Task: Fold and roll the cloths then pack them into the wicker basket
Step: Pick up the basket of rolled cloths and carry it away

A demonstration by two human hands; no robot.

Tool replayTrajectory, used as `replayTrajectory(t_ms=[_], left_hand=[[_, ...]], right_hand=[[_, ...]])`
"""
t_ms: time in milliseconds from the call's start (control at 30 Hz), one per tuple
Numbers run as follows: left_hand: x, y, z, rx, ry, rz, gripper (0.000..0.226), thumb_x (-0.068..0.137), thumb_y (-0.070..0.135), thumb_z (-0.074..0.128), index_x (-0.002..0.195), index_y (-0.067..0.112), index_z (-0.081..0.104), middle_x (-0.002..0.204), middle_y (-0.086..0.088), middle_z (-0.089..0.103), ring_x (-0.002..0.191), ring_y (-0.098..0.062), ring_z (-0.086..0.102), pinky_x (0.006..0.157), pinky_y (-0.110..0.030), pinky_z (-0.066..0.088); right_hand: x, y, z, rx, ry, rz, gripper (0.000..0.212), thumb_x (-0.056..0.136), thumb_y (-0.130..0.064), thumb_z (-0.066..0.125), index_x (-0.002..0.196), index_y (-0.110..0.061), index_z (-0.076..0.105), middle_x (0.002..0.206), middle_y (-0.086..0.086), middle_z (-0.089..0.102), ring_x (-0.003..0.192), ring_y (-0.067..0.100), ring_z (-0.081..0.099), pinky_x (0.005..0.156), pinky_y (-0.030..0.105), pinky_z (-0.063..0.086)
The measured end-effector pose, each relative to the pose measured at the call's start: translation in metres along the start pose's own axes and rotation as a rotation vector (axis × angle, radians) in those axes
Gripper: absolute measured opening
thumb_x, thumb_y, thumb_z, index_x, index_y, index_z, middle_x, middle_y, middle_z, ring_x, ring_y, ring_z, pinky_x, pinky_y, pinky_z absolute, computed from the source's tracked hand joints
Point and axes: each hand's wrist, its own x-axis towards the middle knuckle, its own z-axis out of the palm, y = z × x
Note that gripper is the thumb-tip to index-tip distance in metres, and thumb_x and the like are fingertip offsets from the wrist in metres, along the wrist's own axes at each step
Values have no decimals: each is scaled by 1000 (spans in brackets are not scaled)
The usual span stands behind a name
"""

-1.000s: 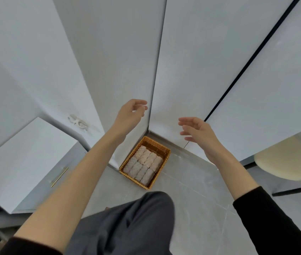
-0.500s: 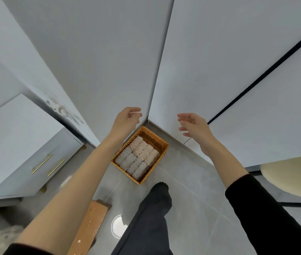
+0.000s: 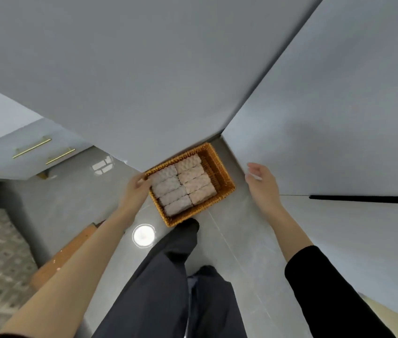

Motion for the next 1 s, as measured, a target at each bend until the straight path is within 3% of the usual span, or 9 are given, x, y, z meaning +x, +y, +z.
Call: replayTrajectory(t_ms=[67, 167, 233, 333, 500, 633, 767, 900, 1000], left_hand=[[19, -19, 11, -2, 41, -60, 42, 98, 24, 47, 139, 21, 40, 119, -2, 51, 114, -22, 51, 98, -37, 40], [50, -43, 32, -1, 102, -131, 49, 97, 25, 48, 145, 21, 34, 130, -6, 53, 119, -26, 50, 101, -40, 41], [73, -59, 49, -18, 138, -152, 51, 98, 28, 47, 146, 23, 31, 137, -7, 50, 119, -25, 49, 96, -36, 39], [103, -84, 70, -45, 203, -184, 55, 99, 32, 46, 149, 25, 25, 148, -8, 38, 131, -28, 41, 101, -37, 36], [161, -143, 95, -78, 341, -211, 65, 96, 35, 50, 152, 28, 17, 155, -7, 28, 139, -29, 32, 107, -44, 31], [209, -196, 118, -21, 414, -257, 69, 95, 33, 53, 151, 31, 13, 155, -9, 25, 140, -32, 29, 107, -48, 31], [257, -244, 139, -27, 447, -299, 75, 94, 34, 55, 152, 32, 7, 156, -11, 20, 140, -35, 26, 106, -52, 32], [300, -282, 155, -9, 429, -229, 79, 92, 26, 56, 150, 36, 3, 153, -10, 28, 137, -35, 32, 107, -56, 33], [320, -292, 163, 69, 463, -141, 80, 90, 19, 54, 148, 41, 3, 145, -11, 38, 128, -36, 42, 103, -54, 39]], right_hand=[[29, 14, 9, -46, -33, 16, 34, 97, -19, 46, 128, -31, 49, 123, -17, 49, 88, -8, 49, 55, 3, 36], [76, 38, 26, -125, -82, 0, 37, 98, -20, 44, 133, -30, 44, 133, -11, 49, 99, 0, 45, 56, 3, 35], [109, 57, 37, -180, -127, -32, 42, 98, -19, 45, 138, -28, 41, 140, -6, 46, 109, 5, 44, 71, 6, 34], [152, 86, 52, -249, -184, -57, 46, 98, -18, 47, 141, -28, 37, 146, -2, 41, 123, 13, 44, 91, 21, 34], [232, 142, 88, -303, -214, -72, 50, 96, -21, 51, 142, -31, 34, 145, -1, 40, 113, 9, 43, 74, 14, 37], [288, 186, 127, -345, -228, -65, 57, 93, -26, 59, 143, -31, 32, 144, -1, 41, 124, 18, 46, 92, 31, 43], [329, 227, 166, -410, -218, -198, 46, 93, -20, 54, 137, -28, 41, 120, -7, 54, 107, 15, 52, 94, 37, 46], [367, 266, 196, -604, -136, -381, 40, 96, -24, 48, 135, -30, 43, 129, -1, 55, 117, 24, 53, 98, 41, 45], [383, 284, 205, -551, -137, -403, 51, 99, -26, 46, 145, -33, 26, 135, -2, 51, 118, 21, 53, 97, 42, 47]])
